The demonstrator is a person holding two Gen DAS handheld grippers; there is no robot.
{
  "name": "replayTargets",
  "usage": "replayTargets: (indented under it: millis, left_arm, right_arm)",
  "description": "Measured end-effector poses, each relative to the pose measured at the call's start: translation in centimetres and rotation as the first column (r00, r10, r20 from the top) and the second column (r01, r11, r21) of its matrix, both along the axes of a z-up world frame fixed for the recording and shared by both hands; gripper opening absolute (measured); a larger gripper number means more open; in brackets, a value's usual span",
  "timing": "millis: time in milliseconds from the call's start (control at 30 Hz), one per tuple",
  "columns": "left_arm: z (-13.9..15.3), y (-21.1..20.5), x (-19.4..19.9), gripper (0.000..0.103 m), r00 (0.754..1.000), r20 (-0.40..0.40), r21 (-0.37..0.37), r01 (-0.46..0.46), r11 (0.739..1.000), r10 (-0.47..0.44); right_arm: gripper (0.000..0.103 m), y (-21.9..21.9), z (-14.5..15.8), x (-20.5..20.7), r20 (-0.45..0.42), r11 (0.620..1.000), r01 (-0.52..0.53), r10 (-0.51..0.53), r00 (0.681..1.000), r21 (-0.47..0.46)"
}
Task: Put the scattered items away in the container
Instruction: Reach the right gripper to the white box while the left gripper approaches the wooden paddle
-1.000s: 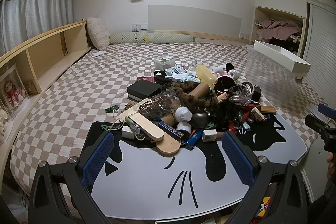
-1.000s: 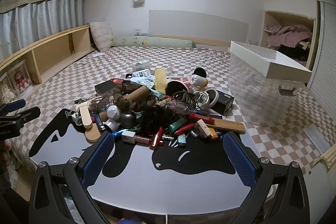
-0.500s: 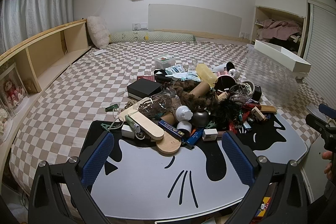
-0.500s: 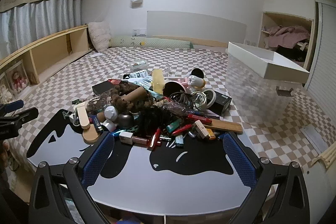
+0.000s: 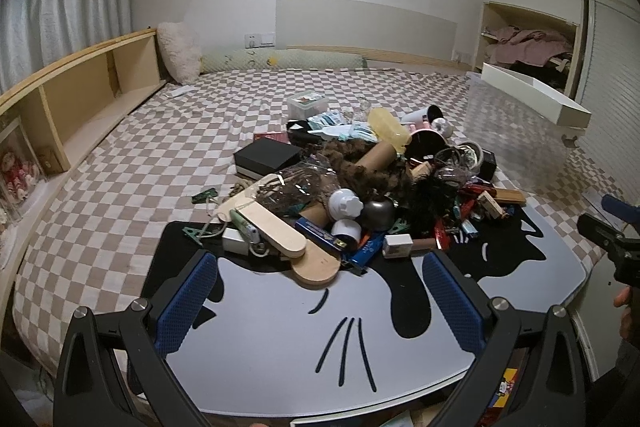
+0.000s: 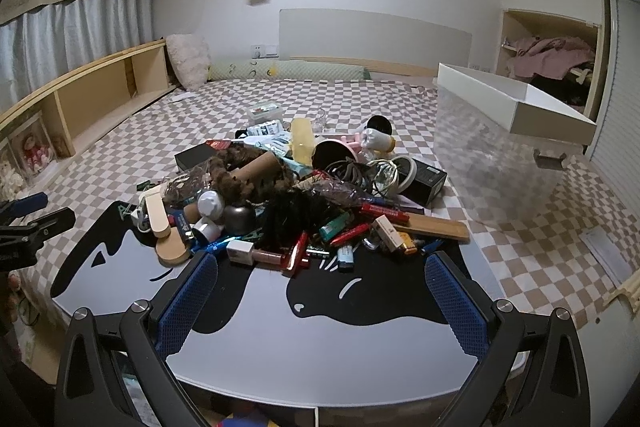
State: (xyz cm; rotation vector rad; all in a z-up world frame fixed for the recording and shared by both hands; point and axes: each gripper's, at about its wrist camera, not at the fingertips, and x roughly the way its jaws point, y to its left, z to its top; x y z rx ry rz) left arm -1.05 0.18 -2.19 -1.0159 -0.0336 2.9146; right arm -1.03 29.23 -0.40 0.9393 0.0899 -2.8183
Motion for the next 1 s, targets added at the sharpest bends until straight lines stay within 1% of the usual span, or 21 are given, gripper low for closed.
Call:
replayTargets:
  millis: [200, 400, 533, 667, 800, 900, 1000]
  left_arm:
    - [-1.3, 0.4, -0.8, 0.103, 0.998, 0.051, 0.008, 0.033, 0.999, -0.034]
    - [-4.0, 1.3, -1.9, 0.103, 0.988, 0.136, -0.015, 0.079, 0.997, -0.076]
    - [-5.6, 1.6, -2.5, 0.103, 0.98, 0.184, -0.024, 0.086, 0.996, -0.081]
    - [-7.3, 0.6, -3.3, 0.103, 0.968, 0.243, 0.019, 0.058, 0.998, -0.061]
    - [-8.7, -1.1, -4.0, 0.103, 0.956, 0.293, 0.085, -0.004, 0.996, -0.021]
    - [-9.3, -1.9, -4.4, 0.103, 0.951, 0.309, 0.106, -0.046, 0.993, 0.011]
    - [-9.8, -2.3, -4.8, 0.103, 0.945, 0.324, 0.114, -0.072, 0.991, 0.031]
  right_arm:
    - [0.103, 0.0, -1.2, -0.5, 0.035, 1.0, -0.012, 0.012, 0.999, -0.002]
    - [0.103, 0.1, -2.9, -1.2, 0.088, 1.0, -0.024, 0.024, 0.996, -0.005]
    - [0.103, 0.2, -4.3, -1.8, 0.128, 0.999, -0.033, 0.034, 0.991, -0.008]
    - [0.103, 0.3, -6.2, -2.6, 0.187, 0.999, -0.034, 0.037, 0.982, -0.02]
    - [0.102, 0.6, -8.4, -3.4, 0.258, 0.999, -0.042, 0.047, 0.965, -0.026]
    - [0.091, 0.8, -9.7, -3.8, 0.3, 0.999, -0.045, 0.051, 0.953, -0.028]
    - [0.09, 1.3, -11.0, -4.5, 0.344, 0.998, -0.04, 0.055, 0.937, -0.052]
